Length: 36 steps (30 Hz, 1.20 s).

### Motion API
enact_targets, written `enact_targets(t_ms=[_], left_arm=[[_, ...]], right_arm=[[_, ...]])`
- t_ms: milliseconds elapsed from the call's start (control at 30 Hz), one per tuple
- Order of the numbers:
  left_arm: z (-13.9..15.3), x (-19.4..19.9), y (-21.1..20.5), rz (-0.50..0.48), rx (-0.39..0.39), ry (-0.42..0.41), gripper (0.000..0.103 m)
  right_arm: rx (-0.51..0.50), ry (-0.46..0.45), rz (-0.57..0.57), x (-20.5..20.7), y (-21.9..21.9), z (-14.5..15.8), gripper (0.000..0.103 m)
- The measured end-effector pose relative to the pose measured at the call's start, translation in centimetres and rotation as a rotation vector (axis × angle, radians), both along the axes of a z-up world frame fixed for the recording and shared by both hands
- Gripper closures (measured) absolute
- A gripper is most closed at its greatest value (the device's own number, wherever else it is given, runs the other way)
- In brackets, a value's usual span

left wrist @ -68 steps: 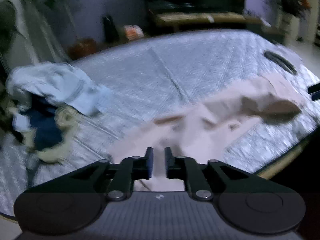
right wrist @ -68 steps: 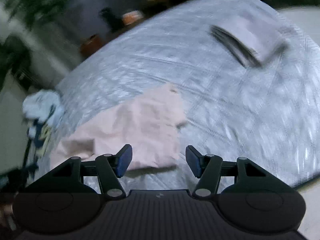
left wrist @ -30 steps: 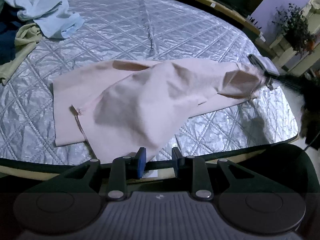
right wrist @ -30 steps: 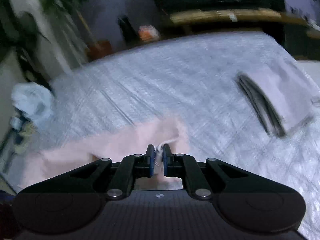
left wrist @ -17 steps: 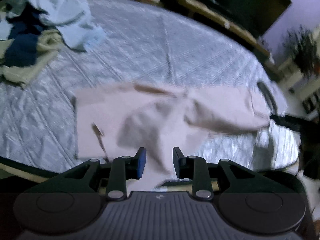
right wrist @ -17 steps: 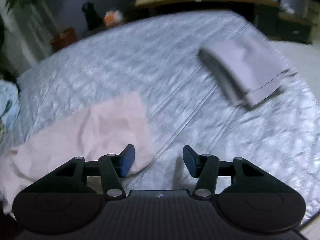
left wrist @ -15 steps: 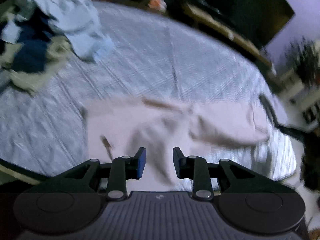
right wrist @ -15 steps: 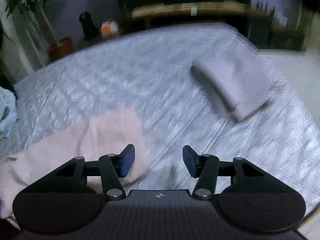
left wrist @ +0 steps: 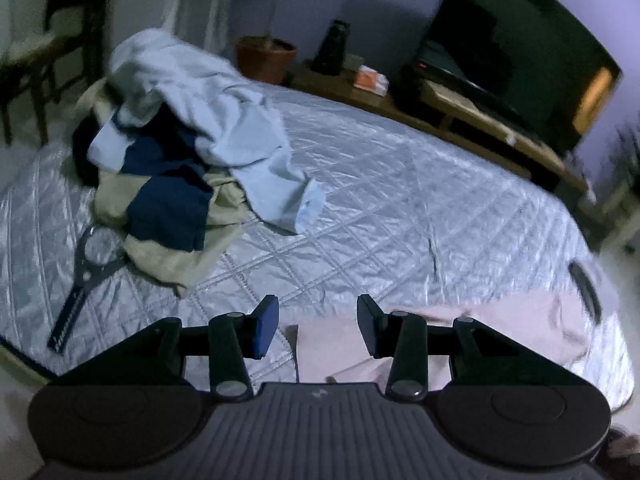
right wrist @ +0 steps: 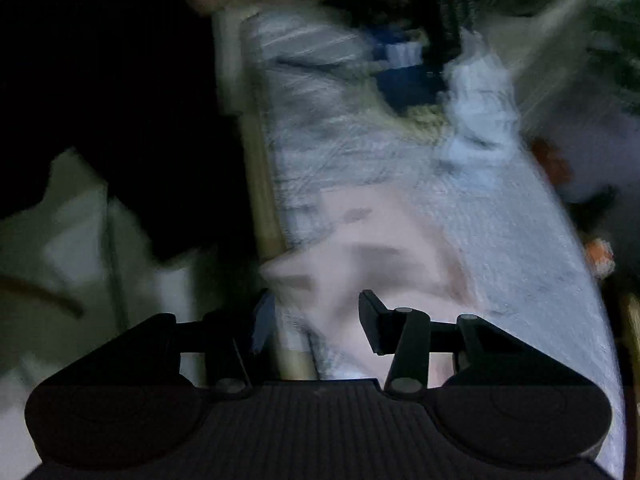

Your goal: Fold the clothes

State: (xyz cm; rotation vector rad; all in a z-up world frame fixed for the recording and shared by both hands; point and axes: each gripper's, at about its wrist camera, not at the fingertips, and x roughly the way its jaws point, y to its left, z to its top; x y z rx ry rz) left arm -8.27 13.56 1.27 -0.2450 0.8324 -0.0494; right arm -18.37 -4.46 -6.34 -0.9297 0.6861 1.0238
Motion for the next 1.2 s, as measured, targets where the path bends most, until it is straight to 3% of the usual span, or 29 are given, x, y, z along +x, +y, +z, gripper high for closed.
enact_targets(t_ms=[200, 267, 400, 467, 500, 533, 667, 833, 967, 1033, 1200], left_arm=[[-0.7, -0.2, 0.1, -0.051, -0.009, 0.011, 0.064], [-0.8, -0.2, 0.2, -0.062, -0.011, 0.007, 0.064], [-0.8, -0.4, -0.1, -0.085, 0.001, -0.005, 0.064], [-0.7, -0.4, 0.2, -0.074, -0.005, -0.008, 0.064], [-0.7, -0.4, 0.4, -0.069, -0.008, -0.009, 0.064], [-0.7, -0.4, 0.5, -0.064, -0.011, -0.010, 0.064], [-0.6, -0.4, 1.1, -0.033, -0.035, -0.015, 0.064], [-0.2, -0.4, 1.9, 0.038, -0.033, -0.040, 0.064], [0.1, -0.3, 3.0, 0.119, -0.047, -0.053, 0.064], [0.1, -0.3, 3.7, 0.164, -0.055, -0.056, 0.064], [-0.2, -0.2, 4.5, 0.219, -0.066, -0.045, 0.064]], right_arm=[[-0.029, -0.004, -0.019, 0.1, 1.5, -1.9, 0.053], [-0.035, -0.009, -0.025, 0.4, 2.0, -2.2, 0.057], [0.001, 0.023, -0.052, 1.5, 2.2, -2.2, 0.069], [0.037, 0.065, -0.086, 2.0, 2.2, -2.2, 0.079], [0.061, 0.089, -0.112, 2.4, 2.0, -2.0, 0.095], [0.083, 0.114, -0.137, 2.8, 1.8, -1.8, 0.100], [0.138, 0.165, -0.233, 4.1, 0.9, -1.6, 0.102], [0.383, 0.212, -0.435, 7.2, -1.1, 2.5, 0.102], [0.696, 0.156, -0.598, 9.3, -3.5, 7.6, 0.102], [0.782, 0.093, -0.639, 9.2, -3.6, 8.6, 0.102], [0.515, 0.076, -0.506, 7.7, 1.9, 2.2, 0.101]])
